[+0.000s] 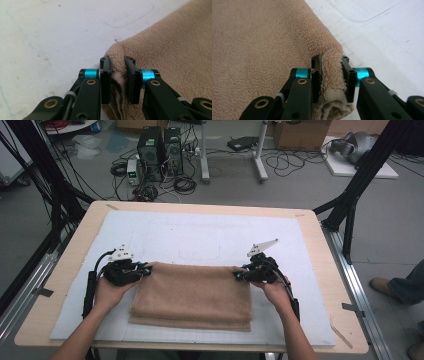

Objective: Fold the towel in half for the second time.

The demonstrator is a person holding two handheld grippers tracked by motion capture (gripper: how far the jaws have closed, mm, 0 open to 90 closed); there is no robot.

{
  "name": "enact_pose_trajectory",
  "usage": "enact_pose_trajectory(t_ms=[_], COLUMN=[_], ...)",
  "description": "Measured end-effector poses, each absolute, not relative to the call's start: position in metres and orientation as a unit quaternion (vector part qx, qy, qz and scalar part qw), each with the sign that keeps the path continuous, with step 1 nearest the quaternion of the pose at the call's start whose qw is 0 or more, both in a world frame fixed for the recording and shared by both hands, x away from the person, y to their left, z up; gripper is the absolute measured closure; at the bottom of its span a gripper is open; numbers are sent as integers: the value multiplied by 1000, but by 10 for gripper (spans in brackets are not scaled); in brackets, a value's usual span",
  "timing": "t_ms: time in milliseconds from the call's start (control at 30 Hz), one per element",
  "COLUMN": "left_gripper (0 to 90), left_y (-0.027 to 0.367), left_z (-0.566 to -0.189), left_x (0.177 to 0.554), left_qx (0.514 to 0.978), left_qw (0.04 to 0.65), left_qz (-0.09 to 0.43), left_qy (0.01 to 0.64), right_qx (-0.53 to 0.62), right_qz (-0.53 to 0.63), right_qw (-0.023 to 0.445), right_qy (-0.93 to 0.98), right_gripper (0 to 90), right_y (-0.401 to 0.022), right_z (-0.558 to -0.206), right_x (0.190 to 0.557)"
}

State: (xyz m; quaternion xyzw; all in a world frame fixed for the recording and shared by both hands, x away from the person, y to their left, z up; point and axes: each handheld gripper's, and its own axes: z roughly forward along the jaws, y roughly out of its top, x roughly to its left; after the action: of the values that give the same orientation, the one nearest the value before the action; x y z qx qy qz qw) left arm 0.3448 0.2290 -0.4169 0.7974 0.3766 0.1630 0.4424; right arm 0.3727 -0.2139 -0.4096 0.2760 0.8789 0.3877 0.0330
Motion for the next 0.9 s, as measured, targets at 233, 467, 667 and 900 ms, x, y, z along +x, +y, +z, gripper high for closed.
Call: enact_pose_trajectory(t_ms=[233,467,667,900], left_gripper=[773,774,634,537], left_y=[224,216,213,225], left_z=[-404,-385,-380,-385], left_x=[376,406,423,410], left_qx=[782,772,760,770], left_qw=[448,451,446,443], left_qz=[183,198,212,189], left_qy=[393,402,422,418], right_qx=[292,314,343,349], right_qz=[389,392,392,394], right_qw=[57,80,112,103], right_qy=[872,861,846,844], right_gripper=[754,755,577,465], right_y=[-214,-216,-219,-225], right_z=[-390,-379,-378,-386], right_x=[403,429,445,436])
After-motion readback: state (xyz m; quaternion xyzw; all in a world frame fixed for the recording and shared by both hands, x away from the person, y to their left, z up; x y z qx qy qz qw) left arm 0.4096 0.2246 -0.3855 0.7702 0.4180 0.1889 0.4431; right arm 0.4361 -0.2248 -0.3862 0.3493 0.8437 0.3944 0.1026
